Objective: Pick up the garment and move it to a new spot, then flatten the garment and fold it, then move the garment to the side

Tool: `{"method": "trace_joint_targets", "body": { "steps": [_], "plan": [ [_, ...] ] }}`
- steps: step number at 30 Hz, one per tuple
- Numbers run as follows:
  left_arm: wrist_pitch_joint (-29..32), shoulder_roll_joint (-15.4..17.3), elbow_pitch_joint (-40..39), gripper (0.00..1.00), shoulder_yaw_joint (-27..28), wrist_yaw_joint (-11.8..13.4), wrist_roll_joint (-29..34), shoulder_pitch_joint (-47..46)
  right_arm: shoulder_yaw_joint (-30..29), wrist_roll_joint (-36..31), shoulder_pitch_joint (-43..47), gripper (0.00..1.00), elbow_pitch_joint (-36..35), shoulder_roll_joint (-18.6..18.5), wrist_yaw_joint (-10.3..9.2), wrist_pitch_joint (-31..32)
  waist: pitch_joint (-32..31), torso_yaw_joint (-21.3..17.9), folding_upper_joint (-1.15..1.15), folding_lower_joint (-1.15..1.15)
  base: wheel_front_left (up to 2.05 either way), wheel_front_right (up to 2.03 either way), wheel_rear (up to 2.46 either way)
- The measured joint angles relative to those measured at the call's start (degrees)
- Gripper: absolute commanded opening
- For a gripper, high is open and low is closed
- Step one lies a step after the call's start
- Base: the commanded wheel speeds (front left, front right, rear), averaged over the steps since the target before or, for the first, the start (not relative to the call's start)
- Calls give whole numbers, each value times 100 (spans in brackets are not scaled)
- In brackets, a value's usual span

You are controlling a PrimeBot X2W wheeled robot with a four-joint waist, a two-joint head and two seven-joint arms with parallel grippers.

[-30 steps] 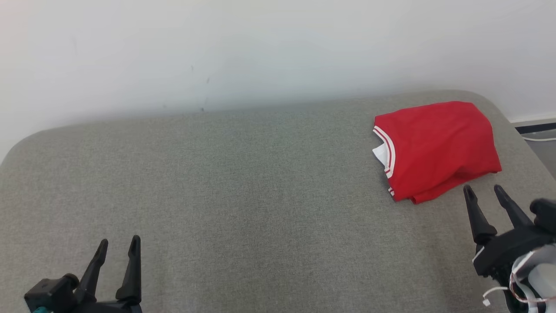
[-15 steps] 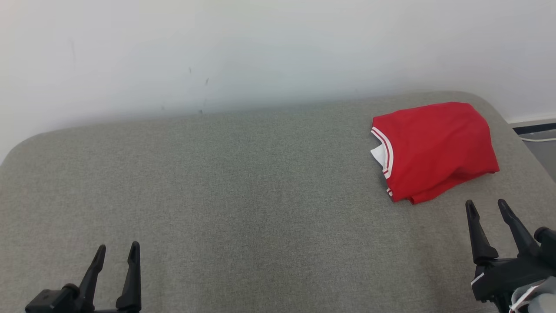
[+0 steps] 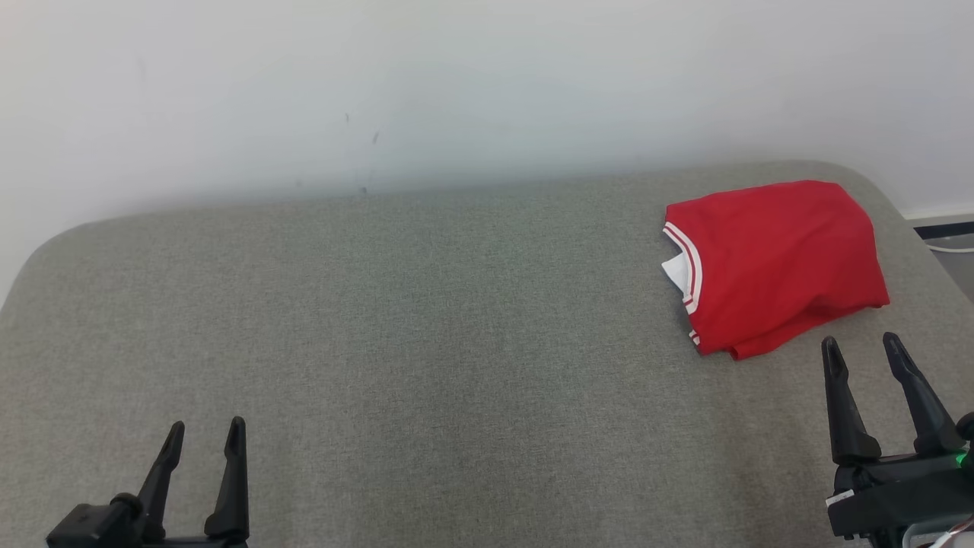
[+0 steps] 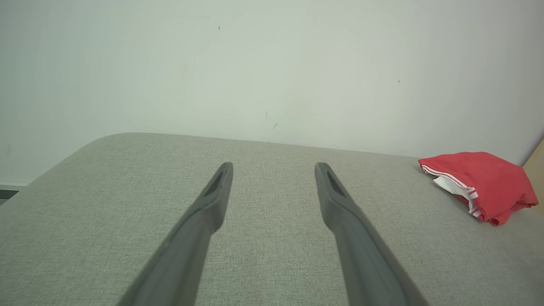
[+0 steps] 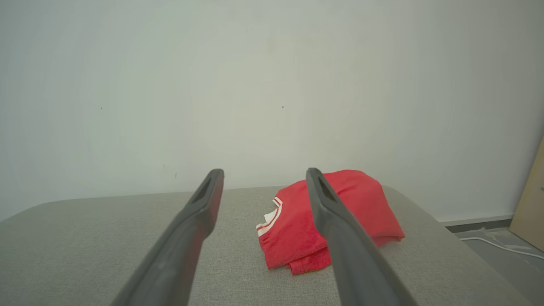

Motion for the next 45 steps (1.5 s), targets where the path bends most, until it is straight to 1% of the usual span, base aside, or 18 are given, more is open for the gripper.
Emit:
{"method": "trace_joint_targets", "body": {
  "steps": [2,8,20,21,26,29,45],
  "plan": [
    [0,-9,0,100,13,-43,32,-1,-60,-47,41,100,-69,30,0,0,10,12,0,0,0,0,0],
    [0,-33,0,100,41,-49,77,-3,-189,-199,133,100,-210,109,0,0,30,38,0,0,0,0,0],
    [0,-105,2,100,98,-174,165,-4,-412,-380,248,100,-436,230,-15,-1,74,83,1,0,0,0,0],
    [0,-121,19,0,93,-194,163,-2,-412,-380,253,0,-427,248,-14,2,78,85,1,0,0,0,0],
    [21,-308,243,0,14,-194,113,126,-319,-352,416,0,-192,495,-3,42,80,87,1,0,0,0,0],
    [81,-333,252,0,65,-203,18,120,-392,-235,426,0,-168,523,19,91,86,95,1,0,0,0,0],
    [453,-572,391,0,416,-382,-881,85,-736,836,336,0,132,822,240,468,116,145,1,0,0,0,0]
  ]
}}
